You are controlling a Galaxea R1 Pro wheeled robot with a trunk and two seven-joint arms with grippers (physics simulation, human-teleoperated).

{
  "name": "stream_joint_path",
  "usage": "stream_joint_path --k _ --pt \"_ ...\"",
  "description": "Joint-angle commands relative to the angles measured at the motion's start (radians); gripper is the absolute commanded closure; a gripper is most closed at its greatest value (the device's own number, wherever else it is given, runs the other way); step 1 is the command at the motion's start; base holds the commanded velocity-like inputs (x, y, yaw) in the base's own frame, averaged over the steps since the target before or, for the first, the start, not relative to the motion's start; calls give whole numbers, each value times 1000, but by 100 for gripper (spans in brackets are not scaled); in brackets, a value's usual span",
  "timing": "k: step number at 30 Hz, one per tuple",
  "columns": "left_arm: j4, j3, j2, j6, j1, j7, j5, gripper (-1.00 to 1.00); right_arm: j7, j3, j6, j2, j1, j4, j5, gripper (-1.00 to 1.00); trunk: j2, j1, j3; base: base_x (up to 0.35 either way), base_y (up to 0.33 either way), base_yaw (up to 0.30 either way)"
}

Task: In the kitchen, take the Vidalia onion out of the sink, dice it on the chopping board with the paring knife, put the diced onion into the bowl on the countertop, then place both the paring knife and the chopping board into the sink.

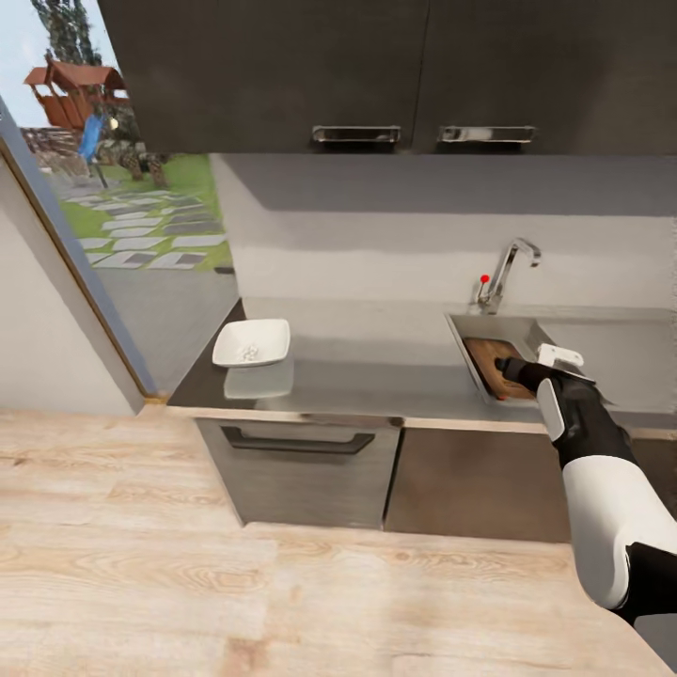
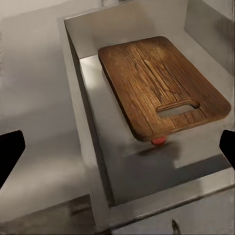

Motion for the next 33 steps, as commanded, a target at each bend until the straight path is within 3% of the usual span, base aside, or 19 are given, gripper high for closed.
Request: stream_joint_path --k 1,27,33 --pt "5 -9 -1 -8 -2 1 10 -100 1 -1 5 0 -1 -2 -4 -100 -1 0 -1 -339 0 0" --pt "5 -8 -1 -8 -2 1 10 -100 0 2 6 7 -1 3 -2 -100 -1 0 -1 -339 0 0" --pt "5 -7 0 -8 -2 1 10 -100 0 3 5 6 -1 10 0 -100 -1 0 -1 -127 0 0"
